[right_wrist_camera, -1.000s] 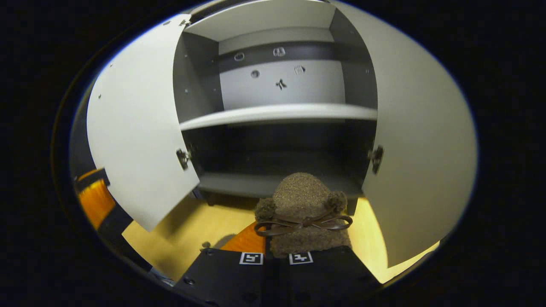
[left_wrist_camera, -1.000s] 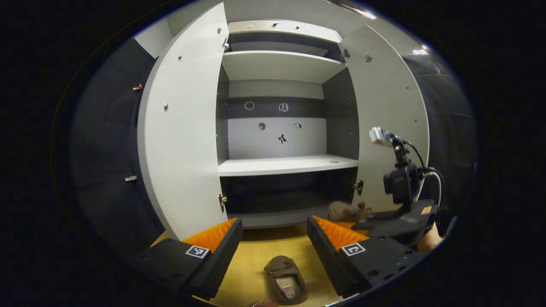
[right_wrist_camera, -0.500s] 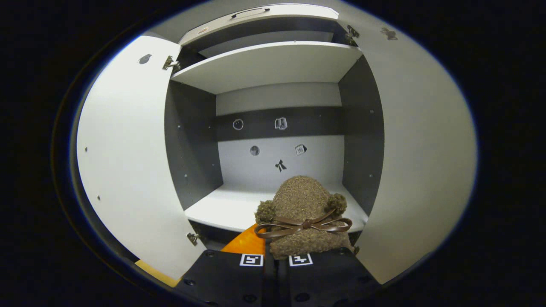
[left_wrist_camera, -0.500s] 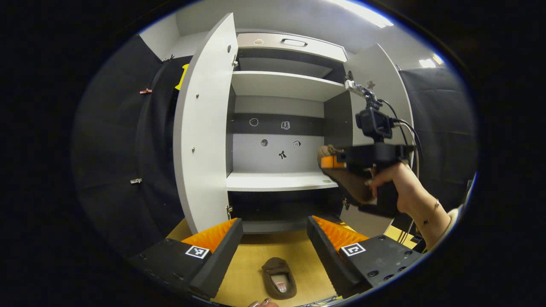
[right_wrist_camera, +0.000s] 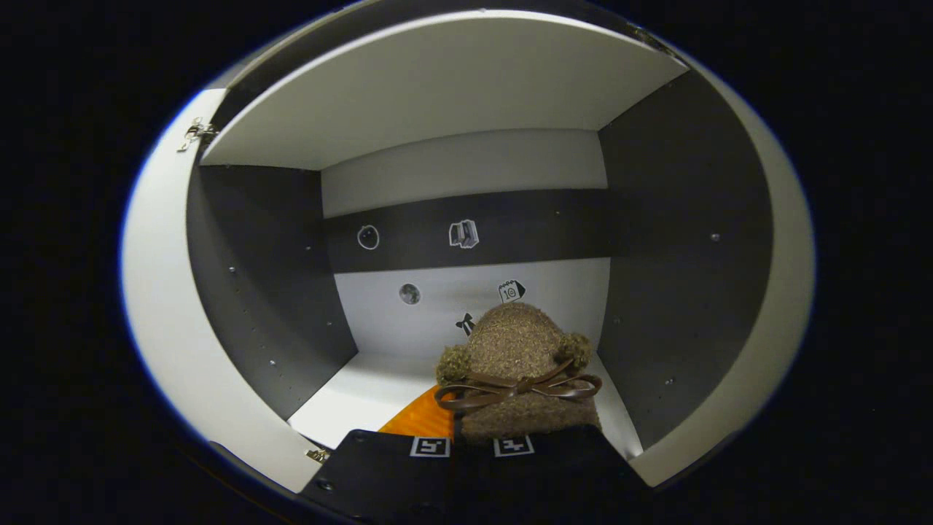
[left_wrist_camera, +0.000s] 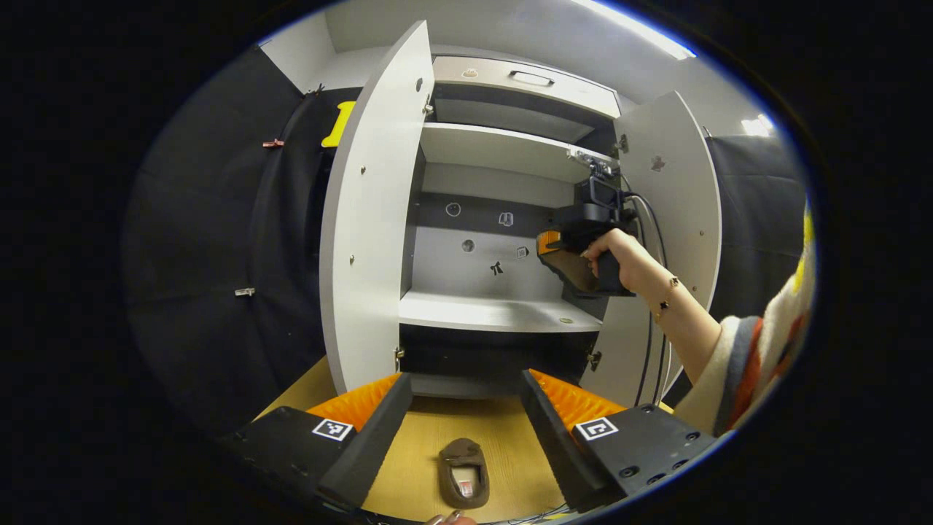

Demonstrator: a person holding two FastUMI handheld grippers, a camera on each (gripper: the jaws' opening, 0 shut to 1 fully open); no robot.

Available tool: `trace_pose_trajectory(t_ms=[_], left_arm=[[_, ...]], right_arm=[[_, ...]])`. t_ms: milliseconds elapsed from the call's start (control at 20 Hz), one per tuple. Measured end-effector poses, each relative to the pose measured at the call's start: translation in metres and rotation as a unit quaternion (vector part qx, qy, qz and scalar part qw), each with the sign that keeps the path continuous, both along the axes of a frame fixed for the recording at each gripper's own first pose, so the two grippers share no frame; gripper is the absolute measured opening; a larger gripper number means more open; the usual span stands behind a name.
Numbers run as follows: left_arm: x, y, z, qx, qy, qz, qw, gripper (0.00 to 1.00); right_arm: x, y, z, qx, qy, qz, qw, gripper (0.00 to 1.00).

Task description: Grab one shoe with the right hand and put it into the shoe cabinet, grab the other shoe with the left hand and put it into the shoe cabinet; then close the right door with the right hand and the left door with the left hand.

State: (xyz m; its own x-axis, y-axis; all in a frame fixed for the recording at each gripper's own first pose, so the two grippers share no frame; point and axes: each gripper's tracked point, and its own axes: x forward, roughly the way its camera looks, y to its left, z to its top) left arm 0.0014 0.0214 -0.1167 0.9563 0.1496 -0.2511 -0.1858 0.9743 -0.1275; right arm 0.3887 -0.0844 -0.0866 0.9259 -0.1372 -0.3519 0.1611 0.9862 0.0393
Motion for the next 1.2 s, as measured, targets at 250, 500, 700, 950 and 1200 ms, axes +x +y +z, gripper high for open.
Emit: trace_pose_trajectory(t_ms=[250, 500, 700, 950, 1200], left_arm=[[0.014, 0.011, -0.004, 0.0, 0.012, 0.034, 0.999, 0.95], [0.025, 0.027, -0.013, 0.002, 0.031, 0.071, 0.997, 0.95], [0.038, 0.029, -0.016, -0.005, 0.034, 0.078, 0.996, 0.95], [0.054, 0.026, -0.011, -0.008, 0.028, 0.066, 0.997, 0.95], [0.049, 0.017, -0.008, -0.027, 0.02, 0.045, 0.998, 0.95]], right_arm=[[0.068, -0.025, -0.057, 0.042, 0.054, -0.024, 0.997, 0.02], [0.09, -0.046, -0.124, 0.02, 0.116, -0.034, 0.993, 0.02], [0.092, -0.05, -0.151, 0.013, 0.147, -0.028, 0.989, 0.1], [0.08, -0.031, -0.142, 0.031, 0.141, 0.001, 0.99, 0.48], [0.048, -0.017, -0.108, 0.013, 0.114, 0.024, 0.993, 0.94]])
